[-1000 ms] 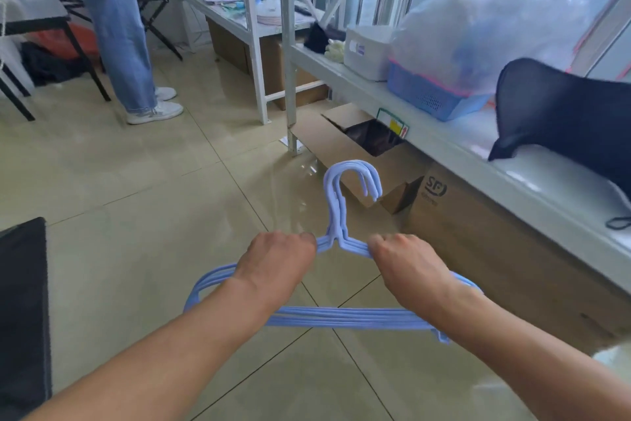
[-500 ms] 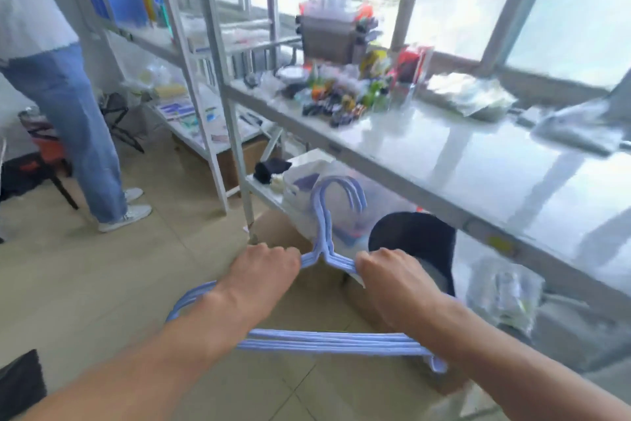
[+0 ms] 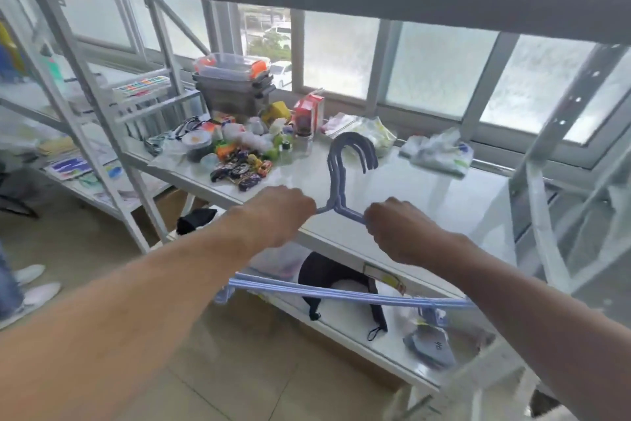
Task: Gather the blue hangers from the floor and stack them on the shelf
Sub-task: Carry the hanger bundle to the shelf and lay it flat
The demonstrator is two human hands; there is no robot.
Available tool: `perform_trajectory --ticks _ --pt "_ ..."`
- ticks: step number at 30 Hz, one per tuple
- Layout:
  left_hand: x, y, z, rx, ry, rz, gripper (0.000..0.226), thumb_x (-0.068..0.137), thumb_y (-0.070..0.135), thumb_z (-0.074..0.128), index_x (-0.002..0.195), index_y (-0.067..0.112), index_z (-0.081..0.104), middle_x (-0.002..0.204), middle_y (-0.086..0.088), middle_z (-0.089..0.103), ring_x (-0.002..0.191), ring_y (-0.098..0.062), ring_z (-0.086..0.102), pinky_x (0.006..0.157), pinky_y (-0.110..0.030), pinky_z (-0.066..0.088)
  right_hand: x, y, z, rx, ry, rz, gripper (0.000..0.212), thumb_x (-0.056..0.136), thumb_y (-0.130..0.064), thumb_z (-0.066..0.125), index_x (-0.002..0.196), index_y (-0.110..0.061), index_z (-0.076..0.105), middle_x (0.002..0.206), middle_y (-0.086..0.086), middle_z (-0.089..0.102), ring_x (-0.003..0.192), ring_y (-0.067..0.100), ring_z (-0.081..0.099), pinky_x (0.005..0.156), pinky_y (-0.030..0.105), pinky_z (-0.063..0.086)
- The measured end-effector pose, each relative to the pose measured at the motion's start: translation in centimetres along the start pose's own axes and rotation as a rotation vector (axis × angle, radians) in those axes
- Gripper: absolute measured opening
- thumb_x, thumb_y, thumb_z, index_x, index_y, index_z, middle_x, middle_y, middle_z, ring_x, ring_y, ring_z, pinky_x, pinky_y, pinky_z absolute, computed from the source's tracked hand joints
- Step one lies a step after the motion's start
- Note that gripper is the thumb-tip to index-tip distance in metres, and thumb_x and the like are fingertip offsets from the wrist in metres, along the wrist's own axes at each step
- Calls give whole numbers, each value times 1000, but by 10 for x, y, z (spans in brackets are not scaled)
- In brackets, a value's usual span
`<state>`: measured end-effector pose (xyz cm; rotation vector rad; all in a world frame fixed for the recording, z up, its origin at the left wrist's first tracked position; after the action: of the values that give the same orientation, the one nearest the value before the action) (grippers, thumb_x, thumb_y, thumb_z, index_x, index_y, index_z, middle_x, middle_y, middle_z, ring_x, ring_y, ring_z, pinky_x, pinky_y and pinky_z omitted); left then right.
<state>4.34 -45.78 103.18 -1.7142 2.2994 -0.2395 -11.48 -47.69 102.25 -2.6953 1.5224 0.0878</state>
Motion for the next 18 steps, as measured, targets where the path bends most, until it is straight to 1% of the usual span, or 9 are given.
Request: perform_trajectory --ticks 3,6,7,9,10,12,14,16,18 --pt "47 -3 -6 -21 24 98 33 86 -1 51 112 15 61 99 -7 63 82 -28 63 68 -37 52 17 29 -4 17 -3 109 18 91 -2 48 82 -16 54 71 1 42 64 29 49 65 35 48" --pt "94 -8 -4 -43 40 200 31 87 0 49 112 13 61 101 -9 62 87 -30 62 67 -36 49 39 52 -4 22 -19 217 25 91 -2 49 74 -20 45 67 -2 37 53 16 39 62 32 39" --pt "110 -10 -2 -46 36 232 30 87 1 50 112 13 61 102 -9 62 87 -30 62 68 -35 49 48 59 -3 35 -25 261 31 91 -2 50 68 -20 42 66 -2 37 52 16 38 62 31 38" --pt "143 -16 3 -57 28 283 29 87 3 51 112 15 60 103 -8 62 87 -29 62 71 -36 51 66 73 3 58 -44 324 39 91 -2 52 61 -21 35 65 -1 38 55 24 44 61 31 39" --pt "159 -18 6 -64 18 306 29 87 3 51 111 15 60 103 -8 62 87 -29 62 73 -36 52 76 80 7 68 -58 348 40 90 -3 53 60 -22 34 65 0 39 60 29 48 61 32 40" --pt "188 -19 13 -67 -13 347 27 86 4 50 108 16 60 102 -7 61 87 -29 62 75 -37 53 93 94 18 98 -99 403 39 89 -4 55 60 -21 35 65 1 42 69 33 54 61 33 42" --pt "214 -17 24 -76 -47 380 24 85 5 49 104 16 61 101 -6 61 86 -28 61 74 -36 53 108 106 30 133 -137 454 31 89 -3 55 66 -18 42 70 3 46 66 29 54 60 33 43" --pt "236 -12 37 -90 -80 404 23 84 6 49 101 18 61 101 -5 60 86 -27 61 76 -38 54 121 116 42 150 -173 488 17 89 -3 55 78 -15 49 80 7 50 60 22 48 62 32 42" --pt "256 -9 53 -104 -124 410 24 85 7 47 100 20 61 102 -4 59 86 -26 59 79 -40 54 132 126 57 165 -187 509 9 92 -5 54 91 -13 57 90 11 51 63 23 49 66 33 43"
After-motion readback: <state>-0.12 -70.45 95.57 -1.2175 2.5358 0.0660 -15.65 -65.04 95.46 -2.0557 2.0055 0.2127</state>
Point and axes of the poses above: each hand's wrist, its own x-axis towards the middle knuckle, its own z-axis out of the palm, y = z × x, the point moved 6 cm from there along x, towards the middle knuckle
